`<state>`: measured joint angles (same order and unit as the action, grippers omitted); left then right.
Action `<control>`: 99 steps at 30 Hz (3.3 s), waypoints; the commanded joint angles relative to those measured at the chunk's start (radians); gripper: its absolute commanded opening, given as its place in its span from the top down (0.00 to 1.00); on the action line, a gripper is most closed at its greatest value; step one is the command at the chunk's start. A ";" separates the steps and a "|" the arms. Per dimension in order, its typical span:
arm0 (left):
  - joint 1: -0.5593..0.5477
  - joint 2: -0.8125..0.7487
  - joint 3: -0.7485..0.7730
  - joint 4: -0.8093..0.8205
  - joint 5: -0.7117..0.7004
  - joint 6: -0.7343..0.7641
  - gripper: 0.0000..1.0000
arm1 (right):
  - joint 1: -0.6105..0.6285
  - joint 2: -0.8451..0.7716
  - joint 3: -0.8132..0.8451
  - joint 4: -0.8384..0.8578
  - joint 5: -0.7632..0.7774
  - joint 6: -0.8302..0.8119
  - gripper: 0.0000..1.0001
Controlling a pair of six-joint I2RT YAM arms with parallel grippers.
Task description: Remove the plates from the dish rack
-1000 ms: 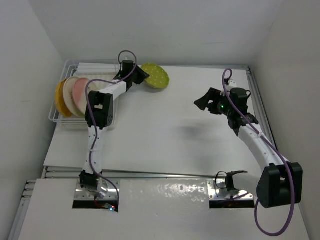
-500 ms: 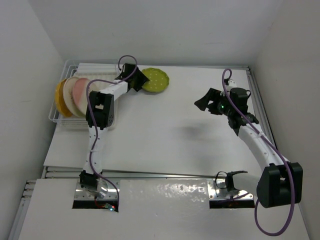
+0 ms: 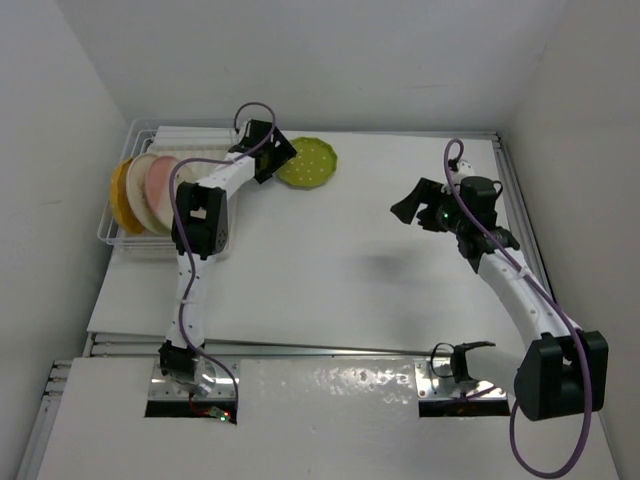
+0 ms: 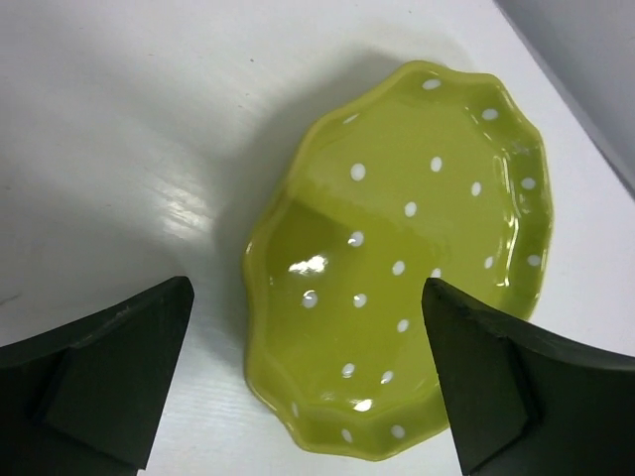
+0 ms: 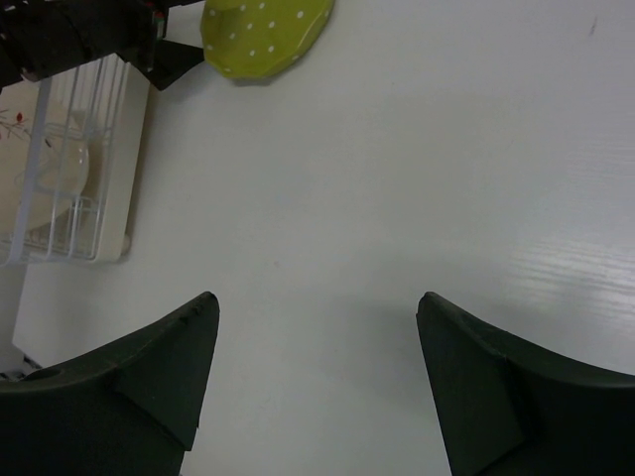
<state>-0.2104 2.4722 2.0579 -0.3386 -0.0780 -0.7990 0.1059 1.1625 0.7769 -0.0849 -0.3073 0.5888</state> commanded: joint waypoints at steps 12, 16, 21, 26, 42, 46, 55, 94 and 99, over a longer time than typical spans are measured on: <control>-0.093 -0.258 0.128 -0.111 -0.060 0.520 0.04 | 0.021 -0.057 0.021 -0.062 0.045 -0.095 0.21; -0.093 -0.331 0.116 -0.116 -0.013 0.656 0.12 | 0.021 -0.070 -0.008 -0.049 0.024 -0.115 0.21; -0.093 -0.452 0.117 -0.257 0.038 0.898 0.49 | 0.020 -0.069 0.007 -0.071 -0.001 -0.176 0.20; -0.049 -0.603 0.070 -0.447 -0.184 1.052 0.54 | 0.021 -0.069 0.001 -0.067 -0.019 -0.193 0.20; 0.304 -0.958 -0.502 -0.349 -0.347 0.871 0.39 | 0.028 -0.030 0.030 -0.055 -0.085 -0.175 0.21; 0.318 -1.009 -0.568 -0.269 -0.318 0.868 0.39 | 0.038 -0.032 0.041 -0.056 -0.076 -0.155 0.22; 0.377 -0.971 -0.576 -0.301 -0.172 0.857 0.45 | 0.063 -0.090 -0.028 -0.036 -0.020 -0.145 0.23; 0.503 -0.892 -0.510 -0.349 0.201 0.885 1.00 | 0.063 -0.152 -0.103 -0.016 -0.003 -0.159 0.22; 0.494 -0.904 -0.332 -0.359 0.204 0.925 1.00 | 0.063 -0.129 -0.061 -0.024 -0.004 -0.164 0.22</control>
<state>0.2871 1.6218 1.5784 -0.8181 0.1318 0.0891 0.1661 1.0275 0.6586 -0.1219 -0.3172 0.4263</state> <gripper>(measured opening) 0.158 0.777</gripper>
